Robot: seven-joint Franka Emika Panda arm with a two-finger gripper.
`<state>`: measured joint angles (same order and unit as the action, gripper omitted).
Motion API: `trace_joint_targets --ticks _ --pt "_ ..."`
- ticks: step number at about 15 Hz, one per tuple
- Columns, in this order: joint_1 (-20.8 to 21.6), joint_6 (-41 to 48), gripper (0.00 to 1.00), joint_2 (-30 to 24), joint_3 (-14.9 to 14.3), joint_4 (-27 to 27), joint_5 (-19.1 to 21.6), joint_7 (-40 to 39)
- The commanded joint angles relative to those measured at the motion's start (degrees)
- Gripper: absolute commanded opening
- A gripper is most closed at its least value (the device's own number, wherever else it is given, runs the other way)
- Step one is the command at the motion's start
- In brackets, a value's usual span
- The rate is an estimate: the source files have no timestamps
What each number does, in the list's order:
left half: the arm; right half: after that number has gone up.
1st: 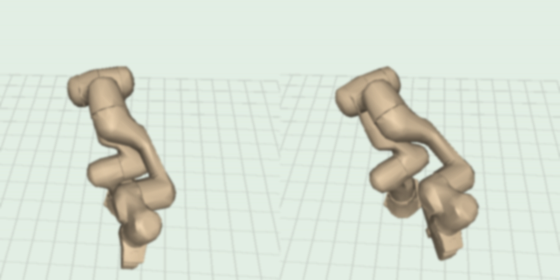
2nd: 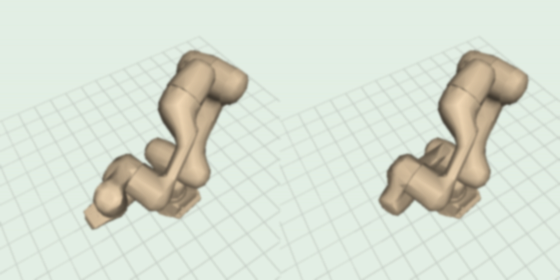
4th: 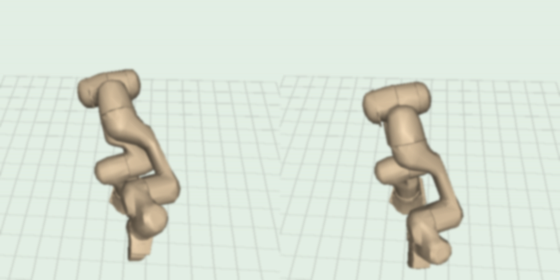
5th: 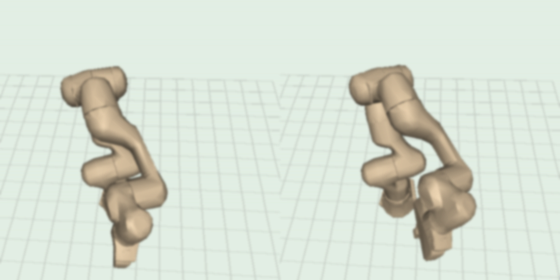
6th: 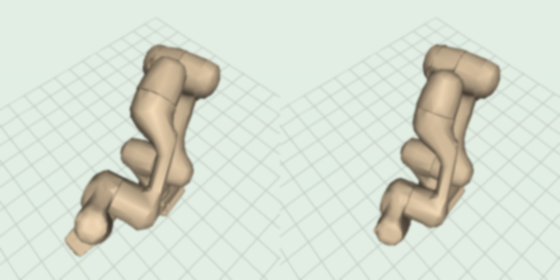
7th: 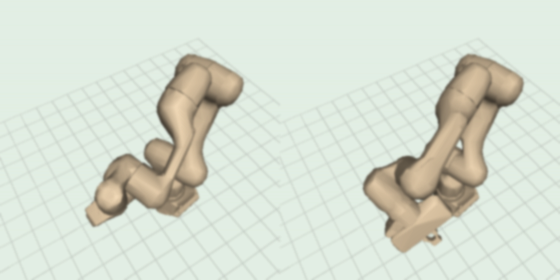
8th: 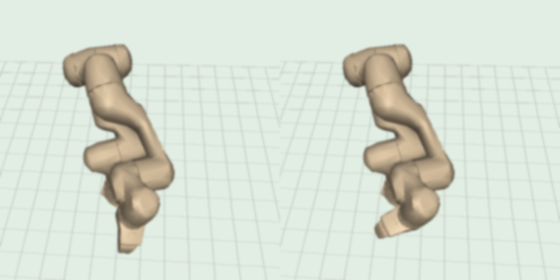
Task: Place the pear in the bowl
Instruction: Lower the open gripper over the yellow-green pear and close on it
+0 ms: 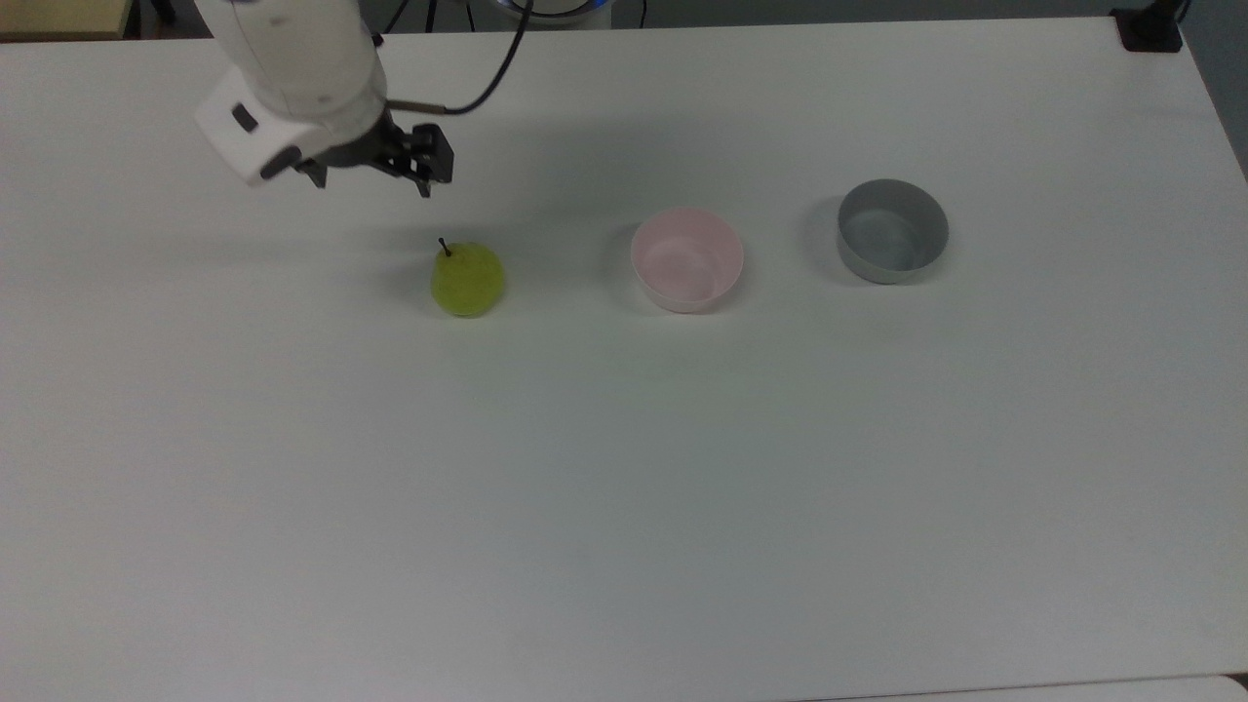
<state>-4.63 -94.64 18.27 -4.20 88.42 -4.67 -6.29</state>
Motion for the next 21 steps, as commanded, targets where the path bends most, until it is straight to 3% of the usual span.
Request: trace_joint_targets --ticks 1,6,14,16,17,19,21 --pt "2.9 -3.9 1.00 3.2 0.2 1.8 0.5 -0.2" --pt "5.3 -5.3 1.00 7.3 0.2 1.9 0.1 0.2" --pt "5.9 -9.1 1.00 10.6 0.2 3.2 -0.8 -0.3" --pt "7.0 -9.8 0.90 10.6 0.1 4.0 -1.5 0.2" --pt "7.0 -9.8 0.79 10.6 0.1 4.0 -1.7 0.3" --pt "7.1 -9.7 0.49 10.6 0.1 4.0 -1.7 0.5" --pt "7.0 -9.4 0.37 10.5 0.1 4.0 -1.6 0.4"
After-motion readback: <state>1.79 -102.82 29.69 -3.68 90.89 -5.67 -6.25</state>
